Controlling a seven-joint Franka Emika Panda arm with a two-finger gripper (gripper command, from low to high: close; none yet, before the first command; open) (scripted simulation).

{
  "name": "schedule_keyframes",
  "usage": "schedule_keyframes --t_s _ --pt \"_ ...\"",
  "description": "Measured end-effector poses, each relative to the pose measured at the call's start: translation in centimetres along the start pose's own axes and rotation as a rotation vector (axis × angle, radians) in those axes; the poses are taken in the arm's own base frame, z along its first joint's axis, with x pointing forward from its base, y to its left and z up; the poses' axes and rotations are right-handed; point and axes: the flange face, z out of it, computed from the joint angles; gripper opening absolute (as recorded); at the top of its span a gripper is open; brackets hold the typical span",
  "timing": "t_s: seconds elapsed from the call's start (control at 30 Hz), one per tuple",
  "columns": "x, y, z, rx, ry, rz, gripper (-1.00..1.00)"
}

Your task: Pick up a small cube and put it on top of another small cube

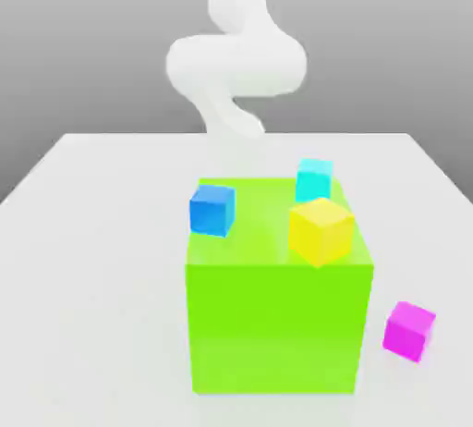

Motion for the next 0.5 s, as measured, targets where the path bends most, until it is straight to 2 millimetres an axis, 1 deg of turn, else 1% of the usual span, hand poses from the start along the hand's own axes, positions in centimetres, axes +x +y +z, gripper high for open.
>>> schedule_keyframes --t_s 0.1,0.17,0.23,0.37,0.5 --pt "-2.9 -1.4 6.7 -0.022 -0.114 -0.094 0.0" --pt "-5.4 -2.0 10.8 -0.037 -0.183 -0.156 0.0" --pt "-8.3 -2.5 14.6 -0.055 -0.25 -0.22 0.0" --pt "-15.1 -2.6 21.4 -0.094 -0.375 -0.354 0.0" --pt "-22.7 -1.4 27.0 -0.14 -0.49 -0.494 0.0"
